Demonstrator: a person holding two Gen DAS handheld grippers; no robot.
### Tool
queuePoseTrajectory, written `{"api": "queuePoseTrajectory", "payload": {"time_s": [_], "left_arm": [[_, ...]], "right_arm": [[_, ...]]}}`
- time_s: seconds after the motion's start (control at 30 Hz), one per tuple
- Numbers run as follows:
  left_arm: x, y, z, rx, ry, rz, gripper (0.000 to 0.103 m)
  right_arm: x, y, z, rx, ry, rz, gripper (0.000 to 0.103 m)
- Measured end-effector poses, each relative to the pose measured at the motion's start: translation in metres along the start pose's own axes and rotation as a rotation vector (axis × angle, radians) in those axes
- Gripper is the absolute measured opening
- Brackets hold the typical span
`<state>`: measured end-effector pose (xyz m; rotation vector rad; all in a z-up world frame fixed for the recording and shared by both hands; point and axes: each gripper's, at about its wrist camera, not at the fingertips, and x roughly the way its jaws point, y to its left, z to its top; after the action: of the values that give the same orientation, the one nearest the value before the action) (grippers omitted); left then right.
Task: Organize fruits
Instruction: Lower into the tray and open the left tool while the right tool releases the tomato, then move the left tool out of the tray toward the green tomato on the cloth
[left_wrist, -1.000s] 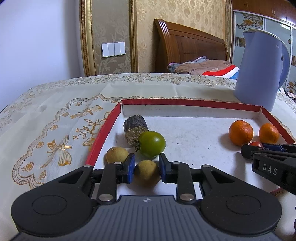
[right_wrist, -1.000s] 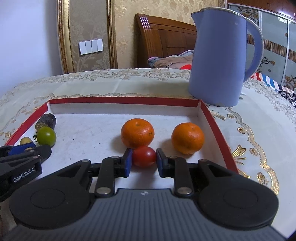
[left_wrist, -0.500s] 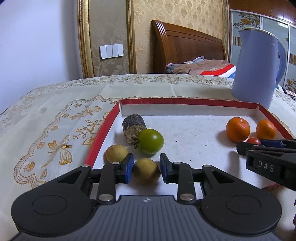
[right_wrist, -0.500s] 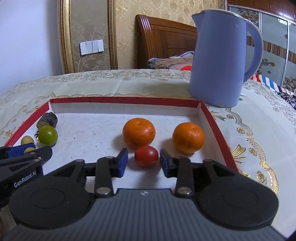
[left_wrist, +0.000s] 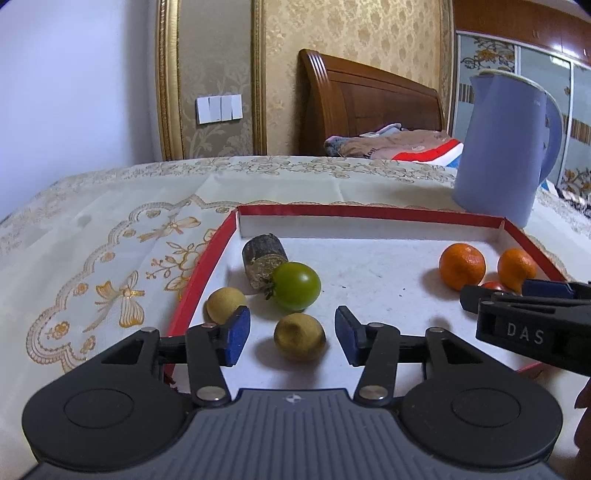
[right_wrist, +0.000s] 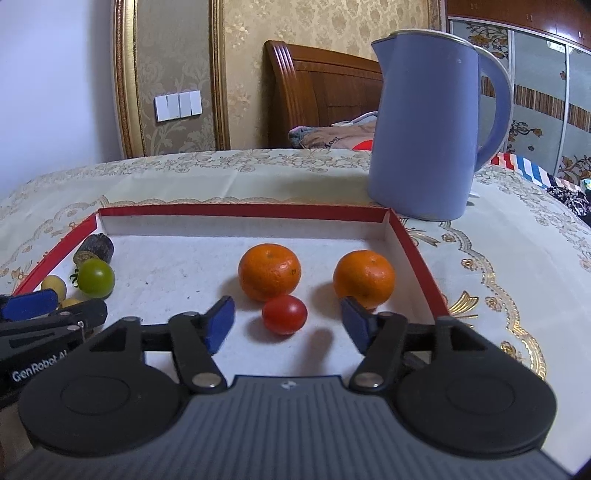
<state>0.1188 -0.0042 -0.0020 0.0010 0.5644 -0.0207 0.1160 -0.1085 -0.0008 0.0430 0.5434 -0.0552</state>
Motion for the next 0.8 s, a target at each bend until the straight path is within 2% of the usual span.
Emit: {"api": "queuePoseTrajectory", "payload": {"time_s": [0.13, 0.23, 0.3, 0.37, 0.43, 0.7, 0.77, 0.8], "left_arm": [[-0.001, 0.002, 0.0, -0.006, -0.006, 0.023, 0.055], [-0.004, 0.003, 0.0, -0.012, -0.021, 0.027, 0.055], [-0.006, 0.004, 0.0, -0.016, -0.031, 0.03, 0.055], [-0.008, 0.006, 0.0, -0.024, -0.037, 0.028, 0.055], [-0.009, 0.007, 0.0, -0.034, -0.035, 0.024, 0.056], [-0.013, 0.007, 0.0, -0.033, -0.048, 0.03, 0.057], [-0.014, 0.008, 0.0, -0.035, -0.048, 0.03, 0.061], [-0.014, 0.008, 0.0, -0.036, -0.048, 0.033, 0.068]], "right_arm": [[-0.003, 0.001, -0.001, -0.009, -0.014, -0.006, 0.072], [-0.003, 0.001, -0.002, -0.005, -0.012, -0.002, 0.072], [-0.005, 0.0, -0.002, -0.001, -0.018, -0.002, 0.075], [-0.008, -0.001, -0.003, 0.005, -0.032, -0.008, 0.084], [-0.01, -0.002, -0.004, 0.007, -0.039, -0.009, 0.088], [-0.014, -0.004, -0.006, 0.019, -0.048, -0.017, 0.092], [-0.016, -0.004, -0.007, 0.023, -0.059, -0.021, 0.095], [-0.017, -0.004, -0.007, 0.025, -0.064, -0.023, 0.096]]}}
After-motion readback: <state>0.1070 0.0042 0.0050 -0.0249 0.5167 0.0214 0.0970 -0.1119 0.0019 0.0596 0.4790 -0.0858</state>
